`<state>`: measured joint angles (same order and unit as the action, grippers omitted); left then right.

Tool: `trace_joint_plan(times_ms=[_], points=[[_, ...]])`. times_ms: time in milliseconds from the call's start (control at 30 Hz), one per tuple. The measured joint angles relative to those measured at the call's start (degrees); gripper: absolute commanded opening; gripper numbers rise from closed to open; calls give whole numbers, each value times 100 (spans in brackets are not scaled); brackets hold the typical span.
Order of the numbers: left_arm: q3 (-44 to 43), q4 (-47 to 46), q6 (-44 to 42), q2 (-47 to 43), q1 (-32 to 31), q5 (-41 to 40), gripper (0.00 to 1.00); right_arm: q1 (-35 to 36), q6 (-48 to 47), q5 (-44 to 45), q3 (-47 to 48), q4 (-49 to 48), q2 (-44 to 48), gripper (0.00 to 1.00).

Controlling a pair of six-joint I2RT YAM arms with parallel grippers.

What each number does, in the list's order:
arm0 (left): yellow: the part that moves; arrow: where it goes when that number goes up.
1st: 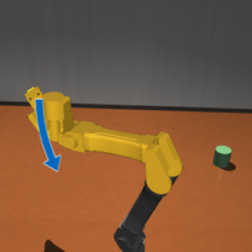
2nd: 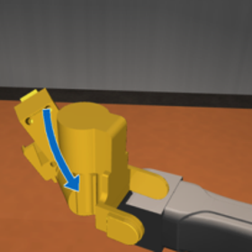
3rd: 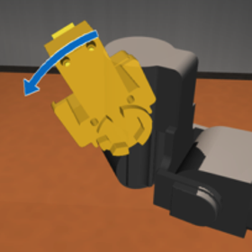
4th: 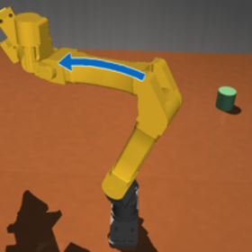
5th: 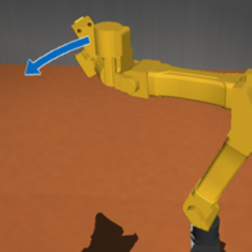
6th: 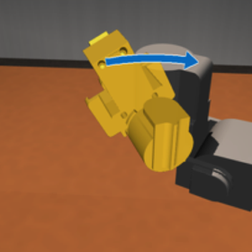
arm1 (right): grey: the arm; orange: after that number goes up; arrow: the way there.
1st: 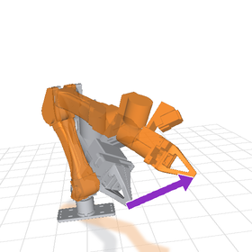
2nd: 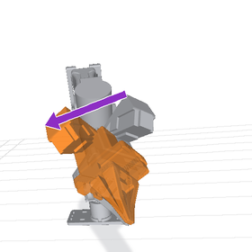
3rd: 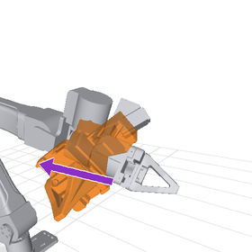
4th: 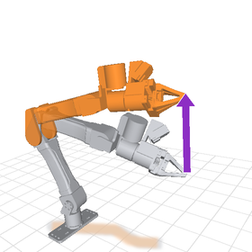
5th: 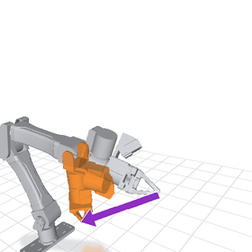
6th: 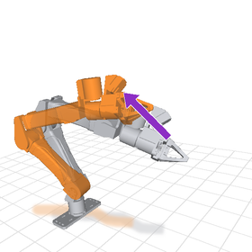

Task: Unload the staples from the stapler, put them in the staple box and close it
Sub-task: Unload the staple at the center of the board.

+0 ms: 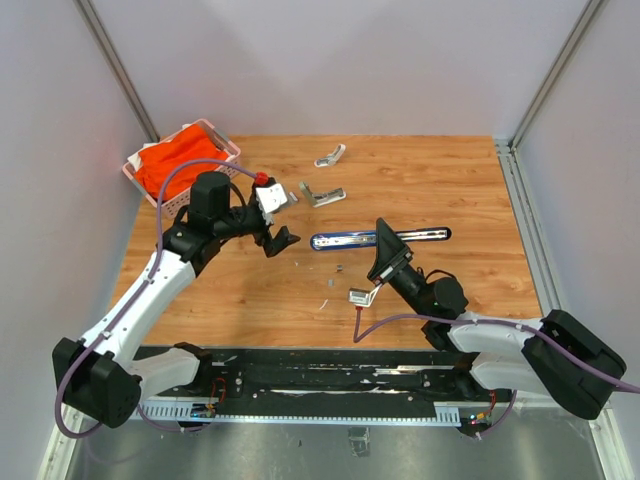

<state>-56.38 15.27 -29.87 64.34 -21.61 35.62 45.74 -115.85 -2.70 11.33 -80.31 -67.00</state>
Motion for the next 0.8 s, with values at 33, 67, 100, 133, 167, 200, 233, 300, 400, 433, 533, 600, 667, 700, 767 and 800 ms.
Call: trace_joint_plan(times_ms=[33,67,100,133,167,200,233,300,400,433,533,600,667,700,767,800], points=[[-22,94,-72,0,-4,90,95,0,2,-39,0,0,0,1],[-42,168,-131,-2,-9,164,95,0,2,-59,0,-2,0,1],[-63,260,-203,-2,-17,245,95,0,2,-76,0,-2,0,1],[-81,348,-264,-2,-31,313,95,0,2,-79,0,-2,0,1],[-94,426,-328,-4,-44,374,95,2,2,-74,0,-2,0,1],[-96,492,-376,-11,-68,424,95,2,2,-63,0,-2,-2,1],[-96,535,-413,-13,-83,463,95,4,0,-33,0,-2,-9,1],[-96,597,-455,-13,-125,503,95,55,0,90,11,-7,-57,1],[-96,555,-417,-11,-234,439,94,96,2,374,101,7,-236,1],[-96,511,-378,-2,-284,387,95,96,2,494,166,11,-308,1],[-96,308,-245,81,-393,243,95,87,2,772,374,11,-466,1],[-129,210,-157,184,-409,116,96,66,4,885,476,9,-549,1],[-168,138,-105,273,-409,-11,97,57,11,984,542,7,-636,1],[-181,109,-76,299,-409,-70,97,55,24,1023,568,9,-675,1],[-181,66,-31,310,-409,-168,98,48,59,1095,603,11,-745,1],[-181,46,-2,310,-409,-205,99,46,76,1123,610,9,-767,1]])
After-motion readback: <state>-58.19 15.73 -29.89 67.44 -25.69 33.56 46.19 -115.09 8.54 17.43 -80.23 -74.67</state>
